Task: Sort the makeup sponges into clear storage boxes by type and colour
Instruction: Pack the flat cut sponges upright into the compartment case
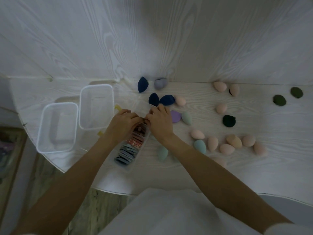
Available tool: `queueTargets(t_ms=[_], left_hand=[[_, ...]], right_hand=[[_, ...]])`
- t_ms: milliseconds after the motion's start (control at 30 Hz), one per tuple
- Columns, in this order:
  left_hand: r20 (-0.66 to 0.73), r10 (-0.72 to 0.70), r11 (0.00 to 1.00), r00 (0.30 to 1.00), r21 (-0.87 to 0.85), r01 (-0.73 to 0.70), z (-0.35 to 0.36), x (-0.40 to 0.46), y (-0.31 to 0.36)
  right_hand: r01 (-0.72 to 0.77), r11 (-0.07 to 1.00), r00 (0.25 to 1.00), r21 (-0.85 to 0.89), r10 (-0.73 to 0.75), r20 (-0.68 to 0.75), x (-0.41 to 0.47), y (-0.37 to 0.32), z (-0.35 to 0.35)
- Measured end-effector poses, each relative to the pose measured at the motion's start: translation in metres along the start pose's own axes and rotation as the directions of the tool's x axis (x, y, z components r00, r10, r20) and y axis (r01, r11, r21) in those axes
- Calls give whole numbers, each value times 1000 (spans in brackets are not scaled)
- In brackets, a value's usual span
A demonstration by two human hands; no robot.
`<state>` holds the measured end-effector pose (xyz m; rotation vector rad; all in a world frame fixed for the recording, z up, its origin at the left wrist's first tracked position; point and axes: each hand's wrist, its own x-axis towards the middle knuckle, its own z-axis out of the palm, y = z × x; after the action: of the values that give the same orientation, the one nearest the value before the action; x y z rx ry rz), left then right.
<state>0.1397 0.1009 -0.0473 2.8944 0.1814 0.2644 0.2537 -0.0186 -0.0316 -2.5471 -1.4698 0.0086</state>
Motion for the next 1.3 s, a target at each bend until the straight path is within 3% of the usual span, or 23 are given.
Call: queueTargets(t_ms=[233, 433, 500, 600, 633, 700, 733, 800, 867, 933, 1033, 1100, 1167, 1300], left_hand=[[-41, -55, 998, 998, 13, 56, 3, -5, 3], [49, -161, 987, 986, -15, 162, 0, -11, 10], [66, -157, 988, 985, 12, 157, -1, -9, 12], [50, -164, 986, 985, 47, 162, -4, -7, 14], [40, -172, 984, 984, 63, 169, -4, -7, 15], [9, -185, 979, 983, 92, 184, -3, -8, 18], [-8, -193, 976, 981, 99, 193, -3, -8, 19], [-38, -204, 972, 978, 110, 207, -3, -8, 20], [-54, -210, 969, 976, 120, 215, -3, -8, 20], [-42, -215, 968, 976, 120, 219, -4, -10, 19], [-35, -212, 969, 977, 119, 214, -5, -10, 19], [-30, -216, 968, 976, 127, 218, -4, -10, 18], [-23, -218, 965, 976, 145, 219, -4, -10, 17], [-24, -215, 963, 976, 161, 216, -2, -11, 16]], right_hand=[[40, 998, 997, 38, -43, 67, 10, 6, 2], [26, 984, 979, 176, -61, 197, 9, 12, -1], [20, 965, 994, 260, -48, 100, 8, 18, -7], [-150, 950, 970, 274, 195, -143, 2, 46, -13], [-215, 955, 966, 206, 239, -100, 0, 59, -12], [-245, 969, 958, 11, 240, 159, -4, 80, -6], [-211, 975, 934, -73, 223, 280, -3, 86, -2], [-117, 979, 921, -165, 169, 351, -3, 92, 5], [-63, 984, 964, -164, 103, 245, -2, 95, 8], [-115, 987, 991, -110, 122, 62, -5, 94, 1], [-223, 974, 953, 40, 227, -201, -8, 80, -22], [-227, 945, 944, 236, 273, -186, -6, 57, -38], [-160, 897, 971, 412, 219, -100, -4, 34, -39], [-64, 927, 989, 370, 107, -98, -1, 8, -15]])
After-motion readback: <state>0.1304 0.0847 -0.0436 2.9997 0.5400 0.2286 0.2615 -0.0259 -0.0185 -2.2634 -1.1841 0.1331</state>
